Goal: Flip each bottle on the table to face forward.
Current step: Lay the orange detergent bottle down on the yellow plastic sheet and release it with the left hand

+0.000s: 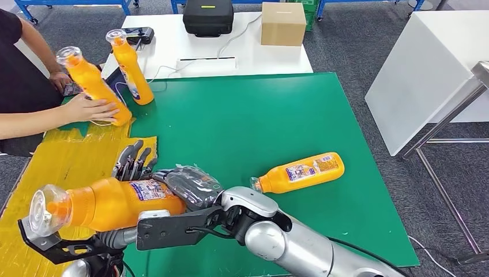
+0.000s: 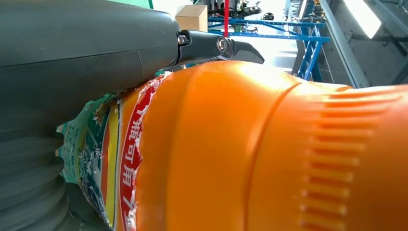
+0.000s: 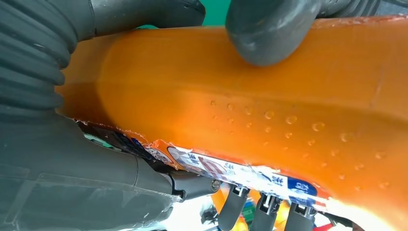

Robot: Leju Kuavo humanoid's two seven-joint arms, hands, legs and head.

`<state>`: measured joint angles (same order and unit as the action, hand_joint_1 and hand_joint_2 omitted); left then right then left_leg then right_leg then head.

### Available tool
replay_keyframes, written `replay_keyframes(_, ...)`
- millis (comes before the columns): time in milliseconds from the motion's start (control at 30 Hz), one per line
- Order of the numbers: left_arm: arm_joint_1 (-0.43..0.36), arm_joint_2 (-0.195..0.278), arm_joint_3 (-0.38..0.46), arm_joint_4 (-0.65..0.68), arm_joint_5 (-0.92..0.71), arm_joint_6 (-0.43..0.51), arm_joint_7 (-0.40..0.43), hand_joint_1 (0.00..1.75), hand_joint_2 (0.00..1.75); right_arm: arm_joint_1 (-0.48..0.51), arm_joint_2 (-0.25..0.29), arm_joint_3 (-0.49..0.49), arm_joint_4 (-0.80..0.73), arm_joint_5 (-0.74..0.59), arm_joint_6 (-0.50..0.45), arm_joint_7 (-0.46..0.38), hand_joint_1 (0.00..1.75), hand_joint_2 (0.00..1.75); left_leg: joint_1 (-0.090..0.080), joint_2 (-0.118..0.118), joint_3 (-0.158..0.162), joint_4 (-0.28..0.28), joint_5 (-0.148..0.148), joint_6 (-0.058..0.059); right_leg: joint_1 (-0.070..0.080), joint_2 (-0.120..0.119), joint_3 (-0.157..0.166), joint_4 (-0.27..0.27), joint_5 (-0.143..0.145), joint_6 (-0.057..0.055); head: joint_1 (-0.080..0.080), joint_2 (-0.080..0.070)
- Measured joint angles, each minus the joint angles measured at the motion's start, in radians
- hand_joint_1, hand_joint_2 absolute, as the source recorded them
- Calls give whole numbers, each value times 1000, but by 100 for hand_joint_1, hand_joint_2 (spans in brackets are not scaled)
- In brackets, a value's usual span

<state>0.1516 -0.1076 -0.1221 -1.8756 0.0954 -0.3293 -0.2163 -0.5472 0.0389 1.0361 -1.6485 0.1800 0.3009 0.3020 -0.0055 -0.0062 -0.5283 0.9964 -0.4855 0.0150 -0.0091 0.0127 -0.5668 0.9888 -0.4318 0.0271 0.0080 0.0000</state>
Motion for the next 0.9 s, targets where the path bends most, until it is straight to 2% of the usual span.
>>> replay_keyframes(33,0,0,1,1,1,-1,0,174,175,-2,0,2,2,-1,0,0,175,175,0,0,0,0,0,0,0,0,0,0,0,0,0,0)
replay_keyframes(900,-11,-6,15,22,52,-30,-20,175,175,-6,-8,12,12,-12,-17,-7,175,175,0,0,0,0,0,0,1,0,0,0,0,0,0,0)
